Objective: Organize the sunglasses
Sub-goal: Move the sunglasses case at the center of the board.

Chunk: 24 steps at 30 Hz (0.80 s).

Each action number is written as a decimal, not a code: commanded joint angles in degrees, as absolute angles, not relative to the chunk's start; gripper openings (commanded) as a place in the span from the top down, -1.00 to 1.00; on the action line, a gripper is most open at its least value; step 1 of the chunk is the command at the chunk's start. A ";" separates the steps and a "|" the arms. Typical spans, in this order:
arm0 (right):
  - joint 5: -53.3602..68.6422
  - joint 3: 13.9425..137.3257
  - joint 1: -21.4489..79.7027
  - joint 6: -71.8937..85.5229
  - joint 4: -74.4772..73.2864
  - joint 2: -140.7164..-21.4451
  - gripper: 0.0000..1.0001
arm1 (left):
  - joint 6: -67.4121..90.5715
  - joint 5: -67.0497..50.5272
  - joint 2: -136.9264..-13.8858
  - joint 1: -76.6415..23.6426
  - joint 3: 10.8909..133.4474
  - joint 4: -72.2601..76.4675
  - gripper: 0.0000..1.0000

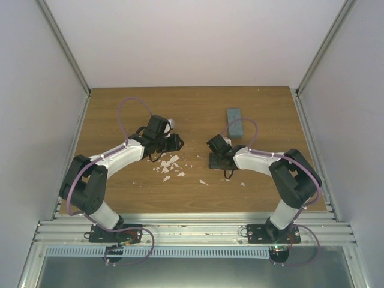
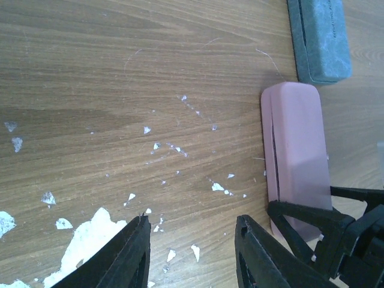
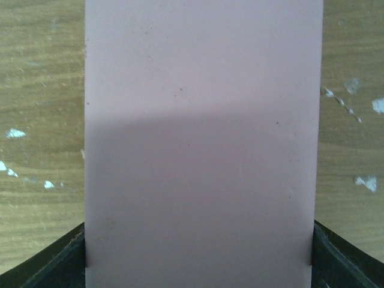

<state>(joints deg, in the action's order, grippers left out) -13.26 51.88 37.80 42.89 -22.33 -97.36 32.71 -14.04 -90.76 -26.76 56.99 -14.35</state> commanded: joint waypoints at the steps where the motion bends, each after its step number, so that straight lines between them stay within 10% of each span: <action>1: -13.82 55.65 36.11 37.72 -18.22 -99.99 -0.20 | 31.22 -16.41 -90.42 -26.28 58.52 -12.88 0.18; 24: -5.62 80.24 26.81 23.39 -19.25 -120.66 -0.37 | 32.71 -16.36 -85.96 -26.26 56.26 -14.19 0.04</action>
